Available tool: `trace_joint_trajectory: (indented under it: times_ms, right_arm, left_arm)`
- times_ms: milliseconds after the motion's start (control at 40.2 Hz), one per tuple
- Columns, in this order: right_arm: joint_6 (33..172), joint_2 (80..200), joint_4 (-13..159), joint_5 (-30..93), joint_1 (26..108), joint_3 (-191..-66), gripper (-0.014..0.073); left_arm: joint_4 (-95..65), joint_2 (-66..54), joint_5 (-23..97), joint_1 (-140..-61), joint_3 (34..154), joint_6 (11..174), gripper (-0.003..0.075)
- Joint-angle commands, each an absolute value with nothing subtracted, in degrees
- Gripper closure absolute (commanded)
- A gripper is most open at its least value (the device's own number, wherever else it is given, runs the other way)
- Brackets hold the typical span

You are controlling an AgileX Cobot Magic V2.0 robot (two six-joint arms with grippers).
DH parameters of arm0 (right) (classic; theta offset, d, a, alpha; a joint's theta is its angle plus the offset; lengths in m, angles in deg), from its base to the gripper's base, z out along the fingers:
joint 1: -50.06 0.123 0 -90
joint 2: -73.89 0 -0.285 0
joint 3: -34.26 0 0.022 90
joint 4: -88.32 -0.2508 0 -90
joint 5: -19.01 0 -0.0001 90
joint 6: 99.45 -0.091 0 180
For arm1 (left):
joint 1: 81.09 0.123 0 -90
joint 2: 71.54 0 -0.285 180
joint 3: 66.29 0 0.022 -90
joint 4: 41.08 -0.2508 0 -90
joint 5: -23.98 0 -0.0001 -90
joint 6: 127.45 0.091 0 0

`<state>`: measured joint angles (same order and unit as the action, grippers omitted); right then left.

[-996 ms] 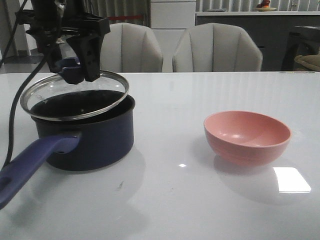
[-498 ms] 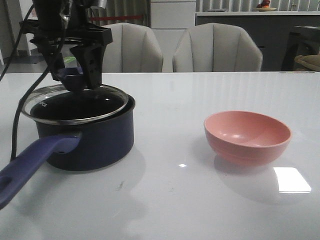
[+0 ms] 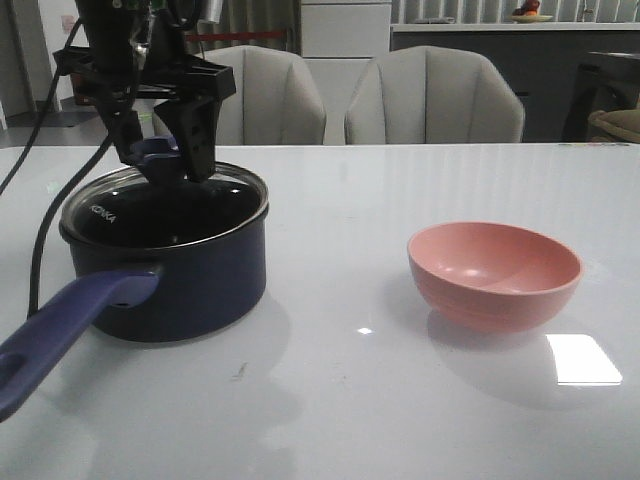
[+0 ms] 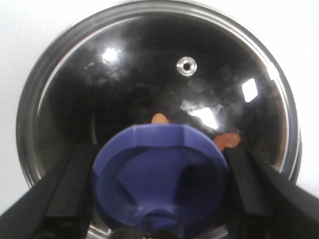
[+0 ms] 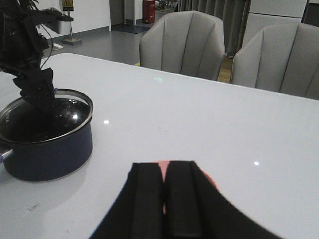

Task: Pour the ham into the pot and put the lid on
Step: 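Lower the lid onto the pot rim with the left gripper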

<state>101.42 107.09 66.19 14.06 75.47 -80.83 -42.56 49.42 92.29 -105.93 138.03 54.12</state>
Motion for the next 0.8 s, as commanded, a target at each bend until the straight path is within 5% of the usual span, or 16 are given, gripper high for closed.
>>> trace_joint_trajectory:
  times_ms: [0, 772]
  right_arm:
    - [101.80, 107.32, 66.29, 9.88, 75.56, -82.52, 0.0446]
    - [101.80, 107.32, 66.29, 9.88, 75.56, -82.52, 0.0446]
  left_arm:
    - [-43.38, 47.02, 96.80, -105.98, 139.52, 53.95, 0.0444]
    - [-38.93, 45.55, 96.80, -105.98, 139.52, 53.95, 0.0439]
